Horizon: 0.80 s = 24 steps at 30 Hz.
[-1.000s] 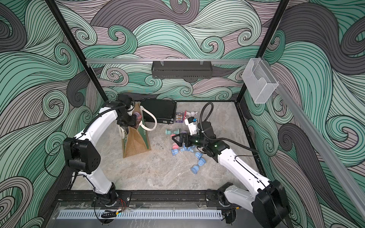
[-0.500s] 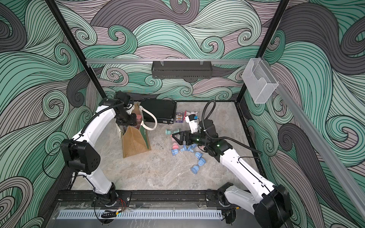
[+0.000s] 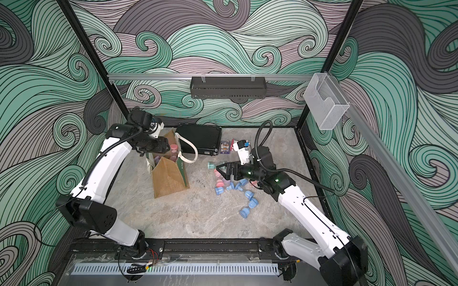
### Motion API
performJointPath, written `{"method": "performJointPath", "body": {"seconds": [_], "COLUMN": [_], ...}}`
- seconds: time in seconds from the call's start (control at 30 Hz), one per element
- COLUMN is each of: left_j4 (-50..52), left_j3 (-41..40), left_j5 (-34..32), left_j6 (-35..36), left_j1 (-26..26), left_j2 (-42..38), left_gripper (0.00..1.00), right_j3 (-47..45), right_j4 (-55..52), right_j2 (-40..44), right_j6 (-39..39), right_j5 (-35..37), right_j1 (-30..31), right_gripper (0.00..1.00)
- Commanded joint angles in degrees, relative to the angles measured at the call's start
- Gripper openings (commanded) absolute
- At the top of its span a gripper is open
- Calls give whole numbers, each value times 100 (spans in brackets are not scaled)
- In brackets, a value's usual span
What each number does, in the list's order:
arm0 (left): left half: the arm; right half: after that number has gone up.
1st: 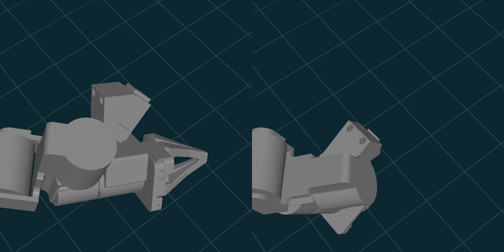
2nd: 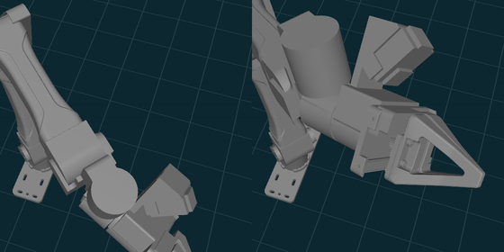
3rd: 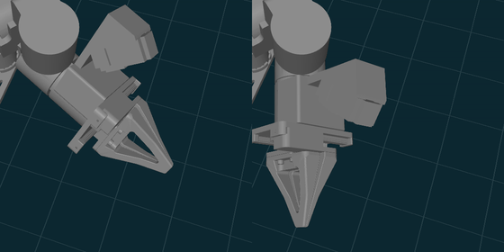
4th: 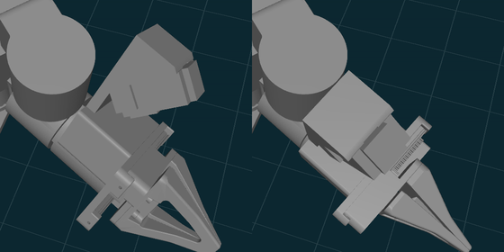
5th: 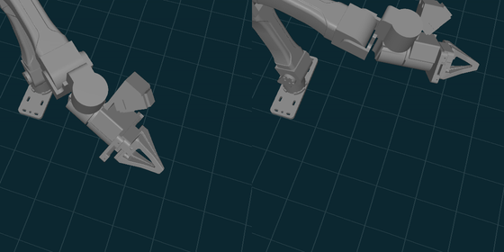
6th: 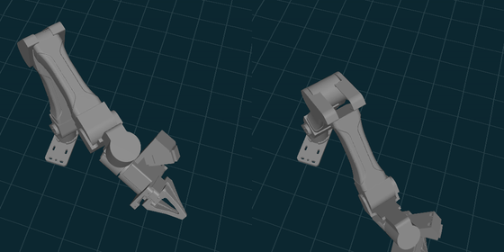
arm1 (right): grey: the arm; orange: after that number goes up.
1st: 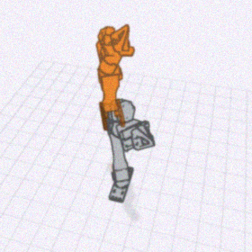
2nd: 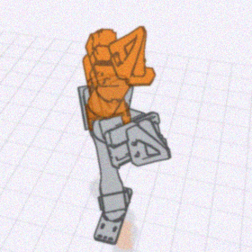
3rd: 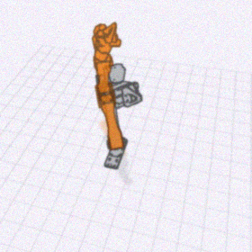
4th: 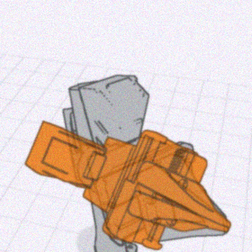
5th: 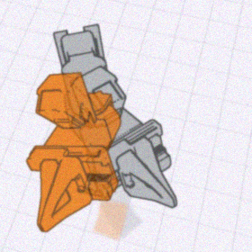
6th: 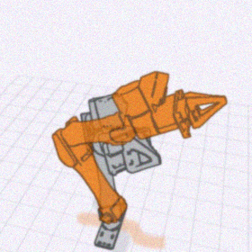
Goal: Put the hourglass into the canvas bag
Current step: Place the hourglass in the canvas bag, then pick up the hourglass from the center of the board.
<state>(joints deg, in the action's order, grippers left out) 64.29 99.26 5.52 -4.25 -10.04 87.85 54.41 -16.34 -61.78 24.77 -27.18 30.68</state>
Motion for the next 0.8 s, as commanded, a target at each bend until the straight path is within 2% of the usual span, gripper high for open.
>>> {"method": "performJointPath", "body": {"seconds": [0.0, 0.07, 0.17, 0.3, 0.47, 0.57, 0.7, 0.77], "left_j4": [-506, -804, -1285, -2348, -3114, -3366, -4192, -4289], "left_j3": [-91, -282, -601, -1600, -2742, -3166, -3858, -3923], "left_j5": [353, 419, 622, 691, 791, 887, 927, 975], "left_j6": [-221, -363, -406, -480, -512, -485, -342, -333], "left_j1": [-248, -548, -1255, -2009, -2482, -2741, -3054, -3128], "left_j2": [-507, -735, -941, -1244, -1278, -1177, -915, -678], "left_gripper": [61, 61, 61, 62, 61, 61, 61, 61], "right_j3": [81, -56, -379, -725, -1106, -1331, -1633, -1711], "right_j4": [-704, -948, -1156, -1450, -1591, -1597, -1589, -1583], "right_j2": [167, 271, 487, 806, 1026, 1106, 1248, 1262], "right_j6": [-149, 20, 243, 358, 608, 669, 681, 669], "right_j5": [308, 562, 584, 738, 664, 528, 465, 445], "right_j1": [0, -2, 0, -9, -77, -155, -315, -423], "right_gripper": [100, 100, 100, 100, 100, 99, 100, 100]}}
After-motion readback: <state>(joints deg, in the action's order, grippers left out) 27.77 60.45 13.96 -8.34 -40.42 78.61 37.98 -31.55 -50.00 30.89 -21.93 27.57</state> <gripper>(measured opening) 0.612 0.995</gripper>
